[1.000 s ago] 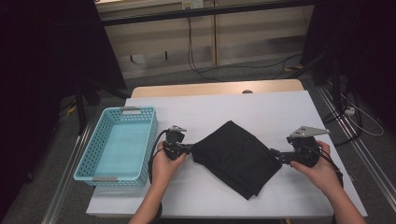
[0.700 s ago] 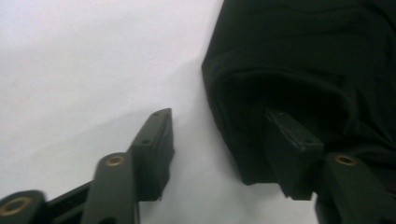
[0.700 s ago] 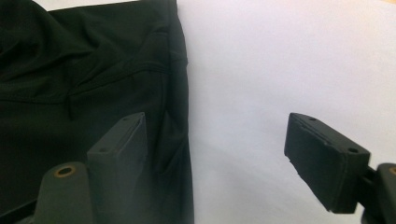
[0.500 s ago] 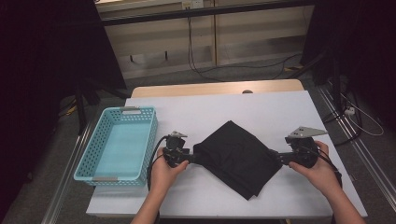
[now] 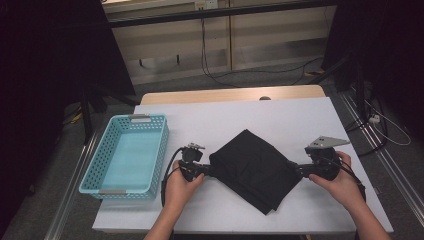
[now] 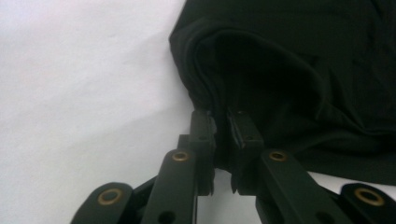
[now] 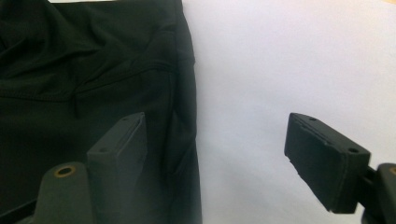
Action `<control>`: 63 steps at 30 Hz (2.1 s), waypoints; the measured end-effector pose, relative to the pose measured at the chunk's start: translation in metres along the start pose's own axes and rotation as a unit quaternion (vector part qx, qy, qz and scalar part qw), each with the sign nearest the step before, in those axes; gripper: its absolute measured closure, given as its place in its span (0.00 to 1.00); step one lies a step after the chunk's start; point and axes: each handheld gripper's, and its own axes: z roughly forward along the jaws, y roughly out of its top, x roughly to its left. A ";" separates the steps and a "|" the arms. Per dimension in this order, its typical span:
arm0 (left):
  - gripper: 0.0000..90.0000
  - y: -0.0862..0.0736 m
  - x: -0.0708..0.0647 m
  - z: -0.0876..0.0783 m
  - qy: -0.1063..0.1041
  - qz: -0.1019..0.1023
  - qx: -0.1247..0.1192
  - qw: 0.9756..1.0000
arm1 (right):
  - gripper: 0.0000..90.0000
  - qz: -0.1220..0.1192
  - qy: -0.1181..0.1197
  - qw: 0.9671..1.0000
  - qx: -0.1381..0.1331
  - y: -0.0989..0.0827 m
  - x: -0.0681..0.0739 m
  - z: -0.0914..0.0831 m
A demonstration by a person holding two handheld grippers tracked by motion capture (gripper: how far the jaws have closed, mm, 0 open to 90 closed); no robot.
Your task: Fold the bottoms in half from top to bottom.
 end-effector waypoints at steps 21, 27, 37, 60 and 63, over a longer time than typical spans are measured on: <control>0.93 0.041 0.044 -0.007 0.047 -0.046 0.004 0.998 | 0.22 0.006 0.003 1.000 -0.009 0.000 -0.001 -0.002; 0.94 0.057 0.051 -0.001 0.065 -0.048 -0.001 0.997 | 0.22 0.004 0.005 1.000 -0.008 -0.002 0.000 -0.001; 0.93 0.071 0.057 0.013 0.089 -0.050 -0.045 0.994 | 0.22 0.005 0.005 1.000 -0.003 -0.004 0.001 0.001; 0.20 0.040 0.049 -0.008 0.110 -0.019 -0.043 0.993 | 0.21 0.008 0.037 0.999 0.008 0.009 0.080 0.043; 0.19 0.035 0.048 -0.010 0.109 -0.014 -0.044 0.993 | 0.27 -0.002 0.025 0.999 0.024 0.006 0.085 0.049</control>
